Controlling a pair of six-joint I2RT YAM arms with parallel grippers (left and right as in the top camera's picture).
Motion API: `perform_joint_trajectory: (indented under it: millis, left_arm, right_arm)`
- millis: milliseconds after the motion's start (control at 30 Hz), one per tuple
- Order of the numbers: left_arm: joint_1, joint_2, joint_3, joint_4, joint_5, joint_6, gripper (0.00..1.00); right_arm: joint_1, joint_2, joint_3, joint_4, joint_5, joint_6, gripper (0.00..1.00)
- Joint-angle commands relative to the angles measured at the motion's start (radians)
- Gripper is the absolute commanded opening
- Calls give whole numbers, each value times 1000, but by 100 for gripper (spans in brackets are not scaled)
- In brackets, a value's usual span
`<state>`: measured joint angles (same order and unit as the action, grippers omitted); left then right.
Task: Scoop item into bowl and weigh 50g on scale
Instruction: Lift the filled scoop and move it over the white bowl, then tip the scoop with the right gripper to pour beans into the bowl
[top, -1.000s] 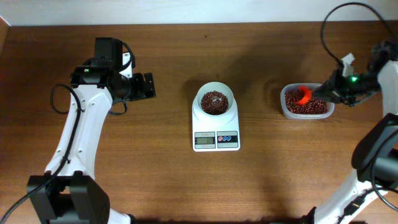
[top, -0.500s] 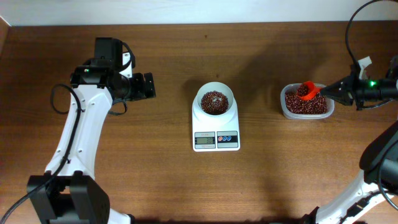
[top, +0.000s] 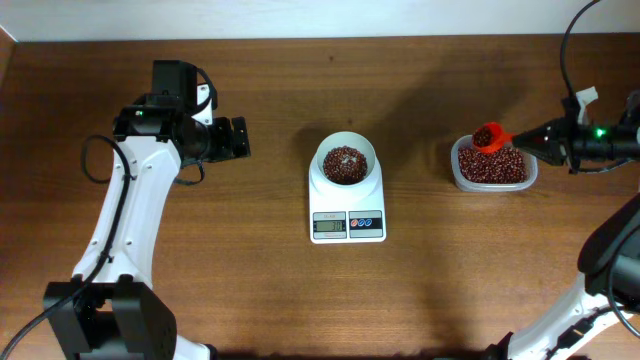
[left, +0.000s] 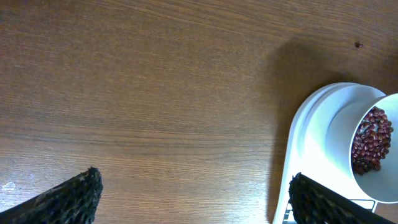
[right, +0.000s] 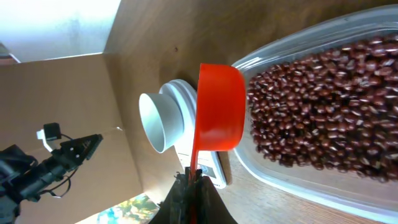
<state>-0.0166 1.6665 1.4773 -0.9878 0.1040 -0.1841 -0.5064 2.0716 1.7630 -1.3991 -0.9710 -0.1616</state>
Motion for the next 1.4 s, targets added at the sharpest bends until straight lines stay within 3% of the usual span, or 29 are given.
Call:
perform_joint_trajectory:
  millis: [0, 667, 867, 1167, 1367]
  left_arm:
    - [-2, 7, -3, -2, -3, -2, 99]
    - [-2, 7, -3, -2, -3, -2, 99]
    - [-2, 7, -3, -2, -3, -2, 99]
    - [-2, 7, -3, -2, -3, -2, 99]
    - [-2, 7, -3, -2, -3, -2, 99]
  right_arm:
    - [52, 11, -10, 6, -71, -18, 4]
    - [561, 11, -10, 171, -140, -14, 4]
    - [613, 11, 43, 167, -11, 47, 4]
    - [691, 10, 329, 39, 267, 119, 4]
    - [743, 10, 349, 42, 458, 163, 4]
